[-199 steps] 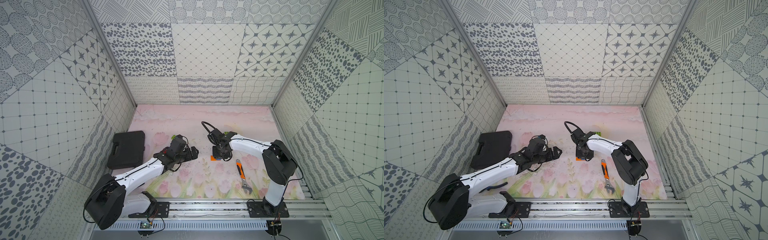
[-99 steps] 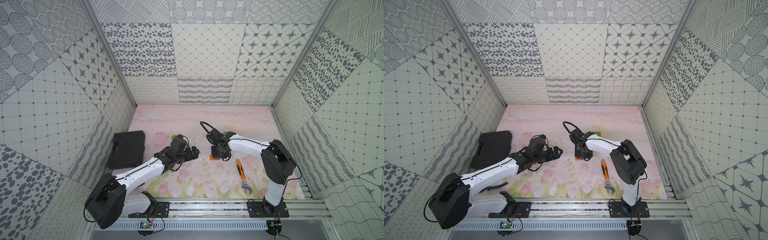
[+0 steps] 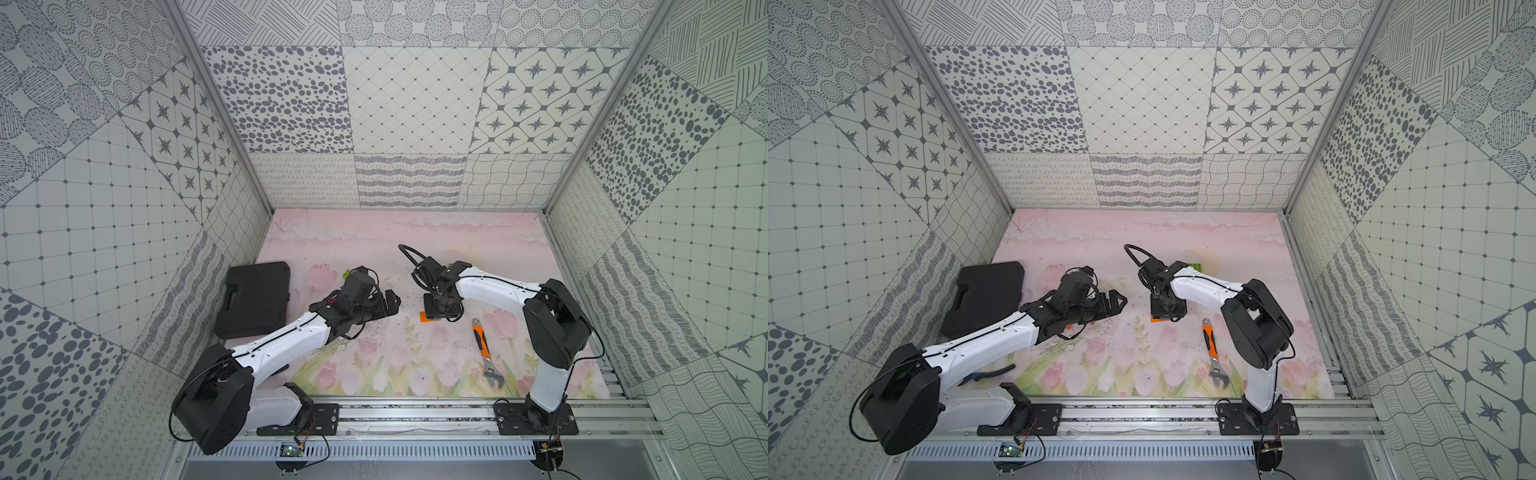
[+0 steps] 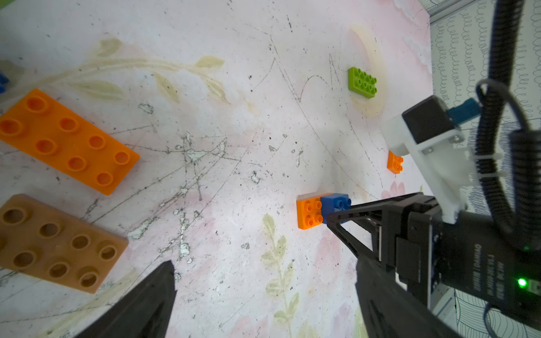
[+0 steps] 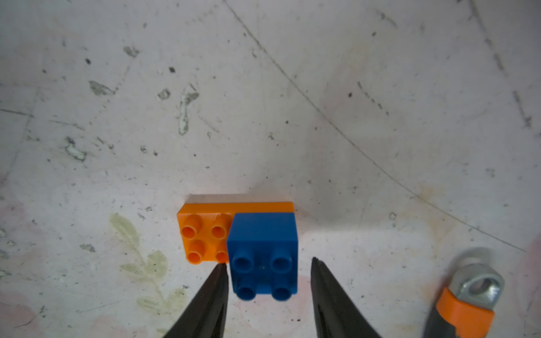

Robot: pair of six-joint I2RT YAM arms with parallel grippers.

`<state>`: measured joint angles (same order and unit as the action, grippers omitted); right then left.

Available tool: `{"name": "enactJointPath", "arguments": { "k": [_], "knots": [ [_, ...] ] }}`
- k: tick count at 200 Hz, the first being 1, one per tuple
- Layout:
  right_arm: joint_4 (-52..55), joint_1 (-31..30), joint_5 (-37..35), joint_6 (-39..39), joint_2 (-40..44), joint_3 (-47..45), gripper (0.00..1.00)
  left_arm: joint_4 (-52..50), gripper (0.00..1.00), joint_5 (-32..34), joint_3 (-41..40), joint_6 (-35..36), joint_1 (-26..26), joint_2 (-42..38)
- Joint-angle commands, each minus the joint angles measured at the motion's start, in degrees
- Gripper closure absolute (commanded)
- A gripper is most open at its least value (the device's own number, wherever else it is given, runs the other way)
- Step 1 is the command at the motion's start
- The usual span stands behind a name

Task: Assemble the number 5 with lego
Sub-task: Assemble the lego brick with the lego brick.

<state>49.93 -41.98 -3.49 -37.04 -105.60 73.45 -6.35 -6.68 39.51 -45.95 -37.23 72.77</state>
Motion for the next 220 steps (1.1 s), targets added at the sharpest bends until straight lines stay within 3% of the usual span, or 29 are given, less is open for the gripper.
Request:
{"name": "enactJointPath", "arguments": {
  "k": [1, 58, 119, 177, 220],
  "knots": [
    [-0.85, 0.21, -0.99, 0.50, 2.07, 0.17, 0.53, -0.24, 0.01, -1.01, 0.92, 0.78, -0.47, 0.90],
    [-3.66, 0.80, -0.54, 0.37, 0.71, -1.55, 0.60, -0.41, 0.01, -1.57, 1.19, 0.98, -0.58, 1.32],
    [-5.59, 0.36, 0.01, -0.66, -4.13, -7.62, 0.78, -0.62, 0.01, -1.39, 0.75, 0.87, -0.56, 1.47],
    [-7.58, -1.07, 0.71, -2.22, -9.32, -9.66, 0.81, -0.41, 0.01, -1.41, 0.66, 1.13, -0.56, 1.91],
    [-4.27, -0.67, -3.11, -2.41, -3.33, -4.94, 0.80, -0.82, 0.01, -0.66, 0.82, 1.49, -0.54, 1.82]
  ]
}}
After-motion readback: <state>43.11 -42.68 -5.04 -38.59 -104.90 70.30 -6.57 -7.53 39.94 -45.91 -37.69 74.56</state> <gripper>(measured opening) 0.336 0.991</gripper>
